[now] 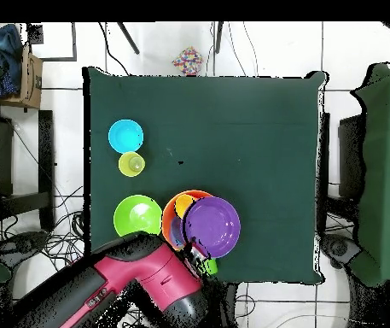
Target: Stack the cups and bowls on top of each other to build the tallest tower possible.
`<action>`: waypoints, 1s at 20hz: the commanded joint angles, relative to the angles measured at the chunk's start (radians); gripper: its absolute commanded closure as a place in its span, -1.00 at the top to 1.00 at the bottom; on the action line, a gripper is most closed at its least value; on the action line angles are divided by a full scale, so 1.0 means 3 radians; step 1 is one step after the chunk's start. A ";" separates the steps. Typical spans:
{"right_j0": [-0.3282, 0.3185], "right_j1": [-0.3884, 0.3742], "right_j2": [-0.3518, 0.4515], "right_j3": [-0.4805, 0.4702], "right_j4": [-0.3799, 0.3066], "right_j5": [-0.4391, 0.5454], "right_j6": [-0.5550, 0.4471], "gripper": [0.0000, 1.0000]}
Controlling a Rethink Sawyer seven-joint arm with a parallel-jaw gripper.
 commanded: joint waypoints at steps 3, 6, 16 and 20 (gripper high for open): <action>0.0098 0.0128 0.0420 -0.0121 -0.0225 -0.0005 0.0699 1.00; 0.0133 0.0080 0.0331 -0.0232 -0.0260 -0.0085 0.1053 1.00; 0.0241 0.0089 0.0137 -0.0555 -0.0392 -0.0215 0.1776 1.00; 0.0262 0.0151 0.0136 -0.0663 -0.0405 -0.0165 0.1961 1.00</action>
